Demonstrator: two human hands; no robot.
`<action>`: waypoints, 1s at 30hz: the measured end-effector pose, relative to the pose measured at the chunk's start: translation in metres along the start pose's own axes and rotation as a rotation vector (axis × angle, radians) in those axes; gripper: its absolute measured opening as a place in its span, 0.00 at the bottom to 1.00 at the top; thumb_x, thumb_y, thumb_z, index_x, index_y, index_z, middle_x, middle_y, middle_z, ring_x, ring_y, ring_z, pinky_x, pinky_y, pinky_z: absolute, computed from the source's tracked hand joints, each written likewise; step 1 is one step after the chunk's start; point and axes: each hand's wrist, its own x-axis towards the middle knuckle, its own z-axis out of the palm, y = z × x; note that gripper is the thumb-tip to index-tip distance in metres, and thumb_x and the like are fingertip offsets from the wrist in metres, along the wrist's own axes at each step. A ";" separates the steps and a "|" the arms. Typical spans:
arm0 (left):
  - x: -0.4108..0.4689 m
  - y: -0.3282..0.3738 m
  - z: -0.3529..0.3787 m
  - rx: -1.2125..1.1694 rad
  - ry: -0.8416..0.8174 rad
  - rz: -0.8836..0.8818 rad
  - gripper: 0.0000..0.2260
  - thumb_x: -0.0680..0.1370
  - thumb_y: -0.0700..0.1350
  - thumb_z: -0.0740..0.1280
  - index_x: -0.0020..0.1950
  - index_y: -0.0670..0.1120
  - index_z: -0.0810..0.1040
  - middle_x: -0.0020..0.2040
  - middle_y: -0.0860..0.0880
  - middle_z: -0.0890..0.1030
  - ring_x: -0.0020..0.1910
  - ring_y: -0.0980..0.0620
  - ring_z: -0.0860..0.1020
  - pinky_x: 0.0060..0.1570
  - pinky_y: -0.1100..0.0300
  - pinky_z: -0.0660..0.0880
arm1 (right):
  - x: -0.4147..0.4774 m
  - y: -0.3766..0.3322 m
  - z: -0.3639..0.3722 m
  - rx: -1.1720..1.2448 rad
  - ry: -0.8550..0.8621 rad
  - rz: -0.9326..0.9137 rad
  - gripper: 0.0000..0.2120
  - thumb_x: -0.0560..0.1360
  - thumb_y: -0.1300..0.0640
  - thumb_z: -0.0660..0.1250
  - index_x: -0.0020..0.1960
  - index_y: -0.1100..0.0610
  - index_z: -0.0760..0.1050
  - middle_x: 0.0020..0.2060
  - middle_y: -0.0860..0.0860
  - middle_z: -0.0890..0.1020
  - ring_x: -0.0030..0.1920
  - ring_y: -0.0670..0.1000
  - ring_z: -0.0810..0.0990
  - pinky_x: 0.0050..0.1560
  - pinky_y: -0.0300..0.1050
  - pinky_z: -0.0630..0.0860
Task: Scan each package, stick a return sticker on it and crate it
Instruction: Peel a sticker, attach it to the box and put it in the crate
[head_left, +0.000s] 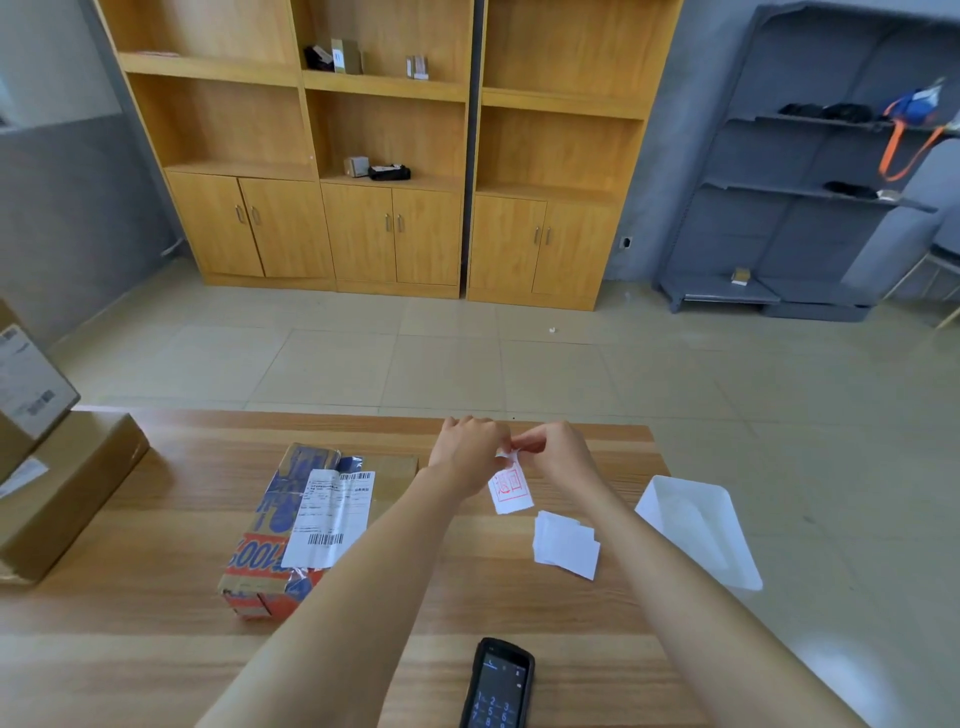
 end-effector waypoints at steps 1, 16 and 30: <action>0.000 -0.001 0.001 -0.006 0.002 0.000 0.10 0.79 0.51 0.64 0.58 0.52 0.77 0.59 0.52 0.79 0.60 0.49 0.74 0.59 0.57 0.64 | 0.000 0.001 0.000 0.001 0.002 -0.003 0.10 0.72 0.65 0.68 0.47 0.55 0.85 0.44 0.50 0.86 0.45 0.44 0.82 0.48 0.46 0.79; 0.013 0.005 0.003 -0.062 0.020 0.024 0.08 0.79 0.47 0.65 0.57 0.49 0.77 0.55 0.52 0.82 0.55 0.49 0.78 0.47 0.62 0.65 | -0.001 0.007 -0.007 -0.119 -0.032 0.003 0.08 0.76 0.55 0.66 0.48 0.50 0.85 0.40 0.49 0.86 0.45 0.51 0.82 0.38 0.45 0.72; 0.026 0.007 0.008 -0.162 -0.027 -0.023 0.06 0.78 0.46 0.63 0.52 0.50 0.78 0.51 0.51 0.83 0.51 0.48 0.79 0.47 0.57 0.72 | -0.004 0.016 -0.019 -0.163 0.046 0.072 0.11 0.74 0.49 0.69 0.42 0.56 0.85 0.32 0.54 0.81 0.32 0.51 0.71 0.29 0.41 0.60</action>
